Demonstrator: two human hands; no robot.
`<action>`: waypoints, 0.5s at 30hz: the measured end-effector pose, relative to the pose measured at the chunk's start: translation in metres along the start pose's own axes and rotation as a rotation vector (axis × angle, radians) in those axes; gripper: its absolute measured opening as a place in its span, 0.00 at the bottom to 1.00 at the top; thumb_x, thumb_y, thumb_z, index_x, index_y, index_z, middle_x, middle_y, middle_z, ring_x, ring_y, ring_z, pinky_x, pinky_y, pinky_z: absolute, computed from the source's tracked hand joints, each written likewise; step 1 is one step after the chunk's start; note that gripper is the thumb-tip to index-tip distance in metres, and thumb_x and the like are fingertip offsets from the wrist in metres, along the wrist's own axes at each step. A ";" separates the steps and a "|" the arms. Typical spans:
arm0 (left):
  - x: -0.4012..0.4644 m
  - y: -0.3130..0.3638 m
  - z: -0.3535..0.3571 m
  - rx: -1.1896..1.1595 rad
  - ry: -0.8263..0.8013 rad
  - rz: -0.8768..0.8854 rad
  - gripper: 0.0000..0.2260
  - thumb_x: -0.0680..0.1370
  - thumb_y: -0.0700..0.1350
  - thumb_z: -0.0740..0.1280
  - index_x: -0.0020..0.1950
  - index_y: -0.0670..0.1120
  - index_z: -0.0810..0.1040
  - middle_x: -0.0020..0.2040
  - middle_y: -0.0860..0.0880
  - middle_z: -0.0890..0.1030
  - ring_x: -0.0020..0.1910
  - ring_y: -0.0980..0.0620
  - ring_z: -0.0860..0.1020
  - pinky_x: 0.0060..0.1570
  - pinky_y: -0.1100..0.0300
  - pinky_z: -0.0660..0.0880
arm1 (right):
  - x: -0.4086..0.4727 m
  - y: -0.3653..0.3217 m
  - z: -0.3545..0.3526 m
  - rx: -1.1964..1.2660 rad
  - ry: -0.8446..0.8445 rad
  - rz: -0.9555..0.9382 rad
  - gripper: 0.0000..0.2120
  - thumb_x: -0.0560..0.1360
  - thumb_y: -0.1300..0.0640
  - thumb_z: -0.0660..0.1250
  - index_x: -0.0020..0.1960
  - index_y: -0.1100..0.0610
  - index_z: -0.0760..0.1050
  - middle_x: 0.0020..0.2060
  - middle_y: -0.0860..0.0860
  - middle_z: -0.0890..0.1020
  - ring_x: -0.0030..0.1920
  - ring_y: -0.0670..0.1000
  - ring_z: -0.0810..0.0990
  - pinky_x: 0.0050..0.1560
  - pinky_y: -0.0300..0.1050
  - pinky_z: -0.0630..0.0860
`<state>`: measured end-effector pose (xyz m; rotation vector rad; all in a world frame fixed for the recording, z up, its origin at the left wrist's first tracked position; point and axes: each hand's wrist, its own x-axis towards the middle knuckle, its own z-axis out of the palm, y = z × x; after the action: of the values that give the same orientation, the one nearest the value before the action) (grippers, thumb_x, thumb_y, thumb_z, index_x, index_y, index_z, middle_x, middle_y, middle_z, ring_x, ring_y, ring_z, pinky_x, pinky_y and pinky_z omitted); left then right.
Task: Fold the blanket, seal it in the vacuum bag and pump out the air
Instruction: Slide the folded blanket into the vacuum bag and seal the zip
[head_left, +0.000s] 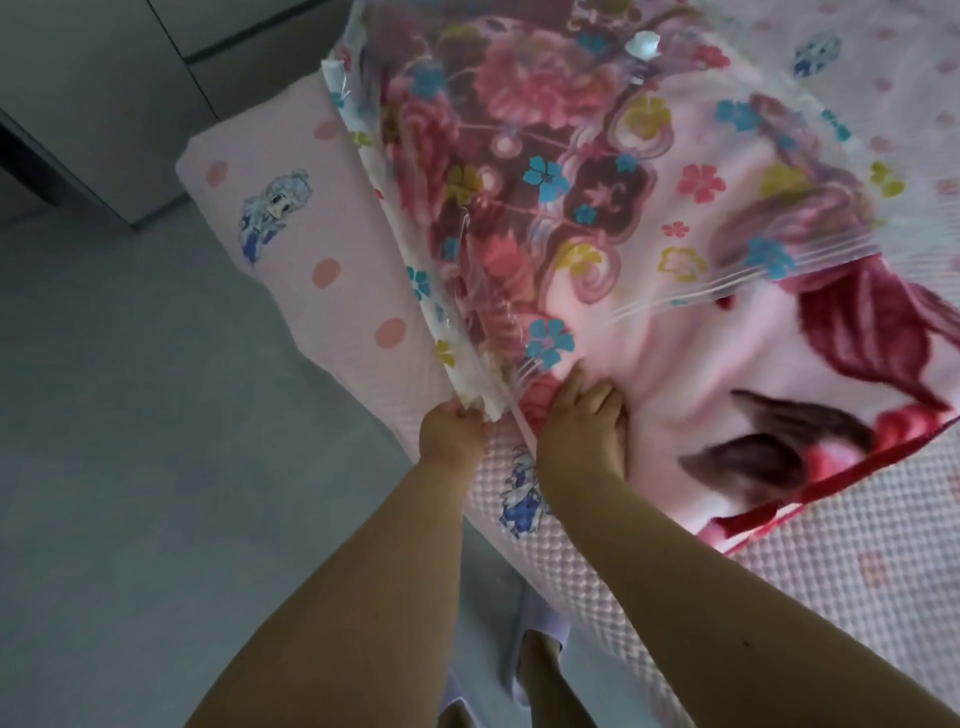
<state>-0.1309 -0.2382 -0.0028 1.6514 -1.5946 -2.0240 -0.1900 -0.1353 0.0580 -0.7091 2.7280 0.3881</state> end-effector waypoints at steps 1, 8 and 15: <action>0.000 0.000 0.001 0.011 0.006 0.008 0.12 0.80 0.46 0.65 0.45 0.38 0.78 0.29 0.50 0.77 0.29 0.52 0.75 0.35 0.58 0.71 | -0.003 0.000 0.003 0.002 0.015 0.002 0.31 0.80 0.59 0.48 0.72 0.71 0.33 0.69 0.75 0.54 0.69 0.71 0.58 0.70 0.61 0.57; -0.001 0.001 0.006 0.085 -0.064 -0.094 0.19 0.81 0.55 0.59 0.52 0.39 0.78 0.34 0.44 0.78 0.30 0.44 0.76 0.33 0.55 0.74 | -0.004 0.001 0.021 -0.245 0.079 -0.050 0.39 0.78 0.46 0.54 0.73 0.72 0.39 0.68 0.73 0.58 0.68 0.70 0.59 0.67 0.62 0.59; -0.004 -0.012 0.002 0.152 -0.063 0.146 0.16 0.81 0.52 0.58 0.38 0.47 0.74 0.32 0.51 0.78 0.32 0.52 0.75 0.34 0.57 0.71 | 0.036 0.018 -0.005 -0.101 0.082 -0.184 0.20 0.76 0.56 0.57 0.65 0.65 0.67 0.57 0.60 0.74 0.56 0.59 0.73 0.53 0.48 0.70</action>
<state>-0.1242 -0.2290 -0.0089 1.4794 -1.8730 -1.9451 -0.2304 -0.1373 0.0536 -1.0147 2.7046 0.4659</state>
